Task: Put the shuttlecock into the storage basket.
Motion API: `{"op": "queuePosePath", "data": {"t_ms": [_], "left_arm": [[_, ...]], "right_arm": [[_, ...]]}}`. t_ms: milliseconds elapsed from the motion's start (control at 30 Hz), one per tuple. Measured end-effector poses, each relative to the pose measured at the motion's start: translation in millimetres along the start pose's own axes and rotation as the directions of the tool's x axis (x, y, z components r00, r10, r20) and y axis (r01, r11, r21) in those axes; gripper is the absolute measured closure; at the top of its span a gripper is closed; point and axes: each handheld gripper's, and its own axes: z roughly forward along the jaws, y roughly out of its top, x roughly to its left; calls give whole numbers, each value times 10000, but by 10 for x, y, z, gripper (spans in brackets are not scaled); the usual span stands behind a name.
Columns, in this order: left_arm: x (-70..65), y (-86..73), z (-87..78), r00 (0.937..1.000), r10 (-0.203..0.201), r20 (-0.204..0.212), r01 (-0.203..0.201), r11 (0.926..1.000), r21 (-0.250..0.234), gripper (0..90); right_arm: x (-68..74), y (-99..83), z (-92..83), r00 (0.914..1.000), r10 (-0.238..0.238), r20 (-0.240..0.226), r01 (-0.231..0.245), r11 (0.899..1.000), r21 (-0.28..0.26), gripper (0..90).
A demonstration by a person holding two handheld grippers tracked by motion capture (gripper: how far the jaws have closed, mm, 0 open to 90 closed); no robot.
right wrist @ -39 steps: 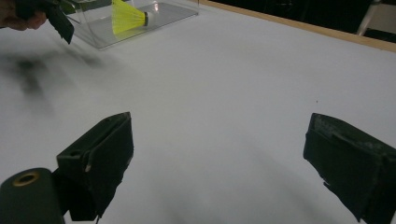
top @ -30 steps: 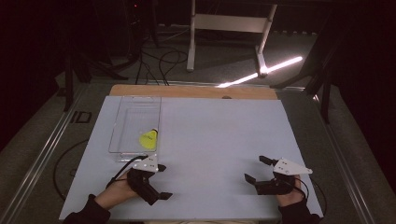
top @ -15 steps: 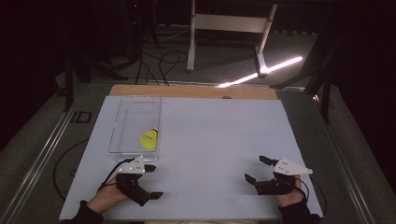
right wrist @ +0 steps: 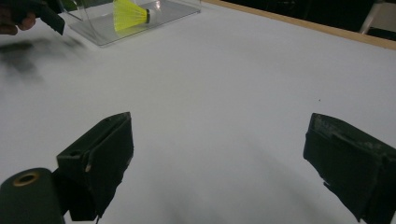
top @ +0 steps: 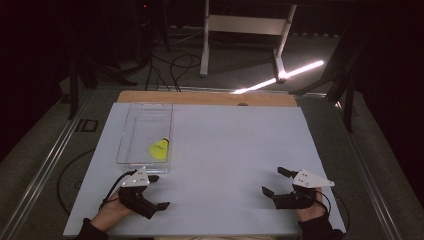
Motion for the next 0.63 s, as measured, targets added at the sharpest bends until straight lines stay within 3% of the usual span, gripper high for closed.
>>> {"op": "queuePosePath", "data": {"t_ms": [333, 633], "left_arm": [[18, -7, 17, 9997, -223, 44, 223, 9997, 48, 0], [5, -6, 32, 9999, -87, 49, 86, 9998, 164, 0]], "right_arm": [[-4, -5, 6, 10000, 16, 15, -16, 10000, 45, 87], [-6, -6, 6, 10000, 2, 37, -2, 10000, 46, 87]]}}
